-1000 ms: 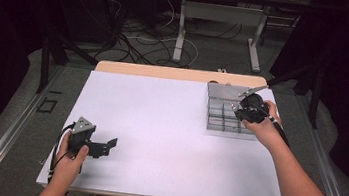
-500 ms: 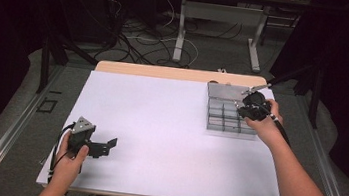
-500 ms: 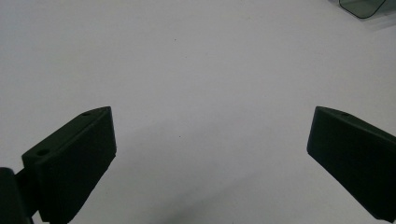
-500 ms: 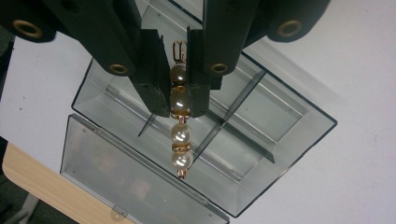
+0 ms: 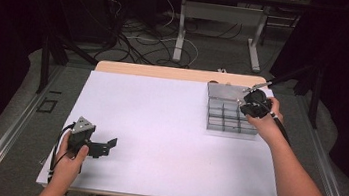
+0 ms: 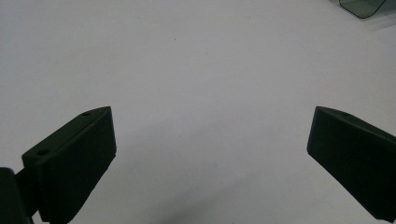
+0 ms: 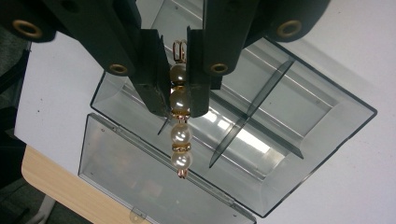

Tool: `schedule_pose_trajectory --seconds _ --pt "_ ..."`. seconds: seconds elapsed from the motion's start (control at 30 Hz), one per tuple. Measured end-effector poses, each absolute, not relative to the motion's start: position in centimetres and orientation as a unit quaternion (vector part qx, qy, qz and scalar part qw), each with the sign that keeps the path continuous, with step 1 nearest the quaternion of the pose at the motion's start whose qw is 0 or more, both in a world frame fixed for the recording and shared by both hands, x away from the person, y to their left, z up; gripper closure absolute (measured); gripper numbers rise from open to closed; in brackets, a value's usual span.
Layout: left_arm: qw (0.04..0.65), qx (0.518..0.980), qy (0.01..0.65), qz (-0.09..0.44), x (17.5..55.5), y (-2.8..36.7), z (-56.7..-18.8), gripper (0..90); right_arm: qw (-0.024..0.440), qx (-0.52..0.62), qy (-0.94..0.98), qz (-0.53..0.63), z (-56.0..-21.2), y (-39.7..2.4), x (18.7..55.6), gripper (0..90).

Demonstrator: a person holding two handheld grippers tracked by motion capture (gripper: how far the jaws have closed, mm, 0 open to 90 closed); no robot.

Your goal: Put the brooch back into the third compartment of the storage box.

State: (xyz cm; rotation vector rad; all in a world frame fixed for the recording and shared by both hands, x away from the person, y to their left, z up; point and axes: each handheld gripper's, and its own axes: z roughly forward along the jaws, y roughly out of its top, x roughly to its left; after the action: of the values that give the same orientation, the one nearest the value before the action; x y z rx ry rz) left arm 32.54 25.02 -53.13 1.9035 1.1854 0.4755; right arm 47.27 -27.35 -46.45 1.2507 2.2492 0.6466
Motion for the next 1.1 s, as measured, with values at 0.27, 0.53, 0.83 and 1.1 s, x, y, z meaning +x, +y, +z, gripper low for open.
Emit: schedule_pose_trajectory --seconds 0.27,0.53,0.83,1.1 --pt "0.413 0.756 0.471 0.189 32.5 25.0 -53.1 1.1 0.242 0.466 0.819 0.233 -46.9 -27.5 48.1 80.5" --pt "0.413 0.756 0.472 0.188 32.5 25.1 -53.1 1.1 0.253 0.474 0.814 0.222 -47.5 -28.0 48.7 80.5" --pt "0.413 0.755 0.474 0.188 32.6 25.1 -53.2 1.1 0.258 0.478 0.812 0.213 -48.1 -28.4 49.3 80.5" --pt "0.413 0.754 0.475 0.189 32.6 25.1 -53.1 1.1 0.263 0.478 0.812 0.209 -48.7 -28.5 49.8 80.5"
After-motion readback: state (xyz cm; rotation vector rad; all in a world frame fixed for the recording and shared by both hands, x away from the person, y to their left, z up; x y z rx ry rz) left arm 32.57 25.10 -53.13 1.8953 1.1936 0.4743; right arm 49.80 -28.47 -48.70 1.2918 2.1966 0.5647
